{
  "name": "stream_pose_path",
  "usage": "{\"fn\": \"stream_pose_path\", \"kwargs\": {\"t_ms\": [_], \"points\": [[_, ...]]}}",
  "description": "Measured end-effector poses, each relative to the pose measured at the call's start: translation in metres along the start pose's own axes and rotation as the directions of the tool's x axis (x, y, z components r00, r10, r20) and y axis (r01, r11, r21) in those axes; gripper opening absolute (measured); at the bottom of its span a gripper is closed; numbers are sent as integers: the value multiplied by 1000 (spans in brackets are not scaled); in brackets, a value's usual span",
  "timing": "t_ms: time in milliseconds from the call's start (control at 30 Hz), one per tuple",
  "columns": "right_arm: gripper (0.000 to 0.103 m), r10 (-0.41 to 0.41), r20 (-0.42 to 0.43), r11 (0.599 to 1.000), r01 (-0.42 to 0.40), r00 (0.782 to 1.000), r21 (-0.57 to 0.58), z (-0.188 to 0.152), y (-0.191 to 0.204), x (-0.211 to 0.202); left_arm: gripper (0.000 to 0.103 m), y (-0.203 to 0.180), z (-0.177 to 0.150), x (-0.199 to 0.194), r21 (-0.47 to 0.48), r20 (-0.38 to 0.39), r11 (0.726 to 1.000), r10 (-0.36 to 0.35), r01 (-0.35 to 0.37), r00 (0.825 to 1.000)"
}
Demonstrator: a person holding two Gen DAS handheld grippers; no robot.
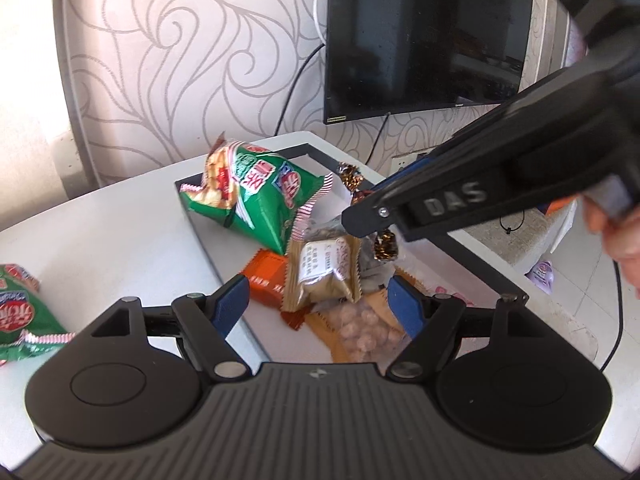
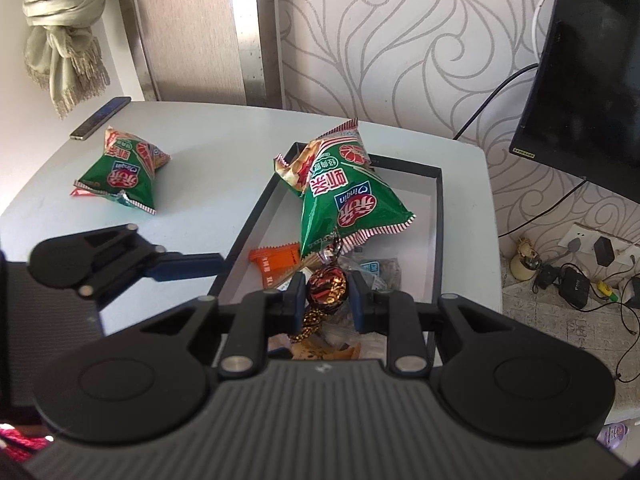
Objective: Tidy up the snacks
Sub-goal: 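Open the left gripper to drop the biscuit packet into the box while the right lowers the candy, then lower the chocolate candy into the box and open the right gripper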
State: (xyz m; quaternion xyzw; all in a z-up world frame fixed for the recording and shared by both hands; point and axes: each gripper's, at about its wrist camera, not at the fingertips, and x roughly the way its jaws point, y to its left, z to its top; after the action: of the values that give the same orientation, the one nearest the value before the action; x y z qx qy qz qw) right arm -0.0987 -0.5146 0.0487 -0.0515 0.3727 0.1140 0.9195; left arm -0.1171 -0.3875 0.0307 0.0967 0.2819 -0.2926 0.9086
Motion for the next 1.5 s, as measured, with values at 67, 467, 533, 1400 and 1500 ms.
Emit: {"fn": "stream_pose_path", "kwargs": {"t_ms": [67,467,533,1400,1500], "points": [[26,4,-7,1000,-4,1000,0,2,-1,6,80,1,-2,-5,-5,0,1000,7,-7,1000],[26,42,-50,999,-41,998,15,7,-2,35,80,0,-14,-22,-3,8,999,46,-46,999],[27,43,-50,999,-42,998,14,8,-2,37,80,-1,-15,-24,-4,9,999,54,-54,999],[43,11,45,999,-13,999,46,11,17,-3,81,13,-25,-45,-41,31,996,83,-82,996],[44,28,56,999,-30,998,33,19,37,-6,81,28,-31,-52,-47,24,995,90,-89,996]]}}
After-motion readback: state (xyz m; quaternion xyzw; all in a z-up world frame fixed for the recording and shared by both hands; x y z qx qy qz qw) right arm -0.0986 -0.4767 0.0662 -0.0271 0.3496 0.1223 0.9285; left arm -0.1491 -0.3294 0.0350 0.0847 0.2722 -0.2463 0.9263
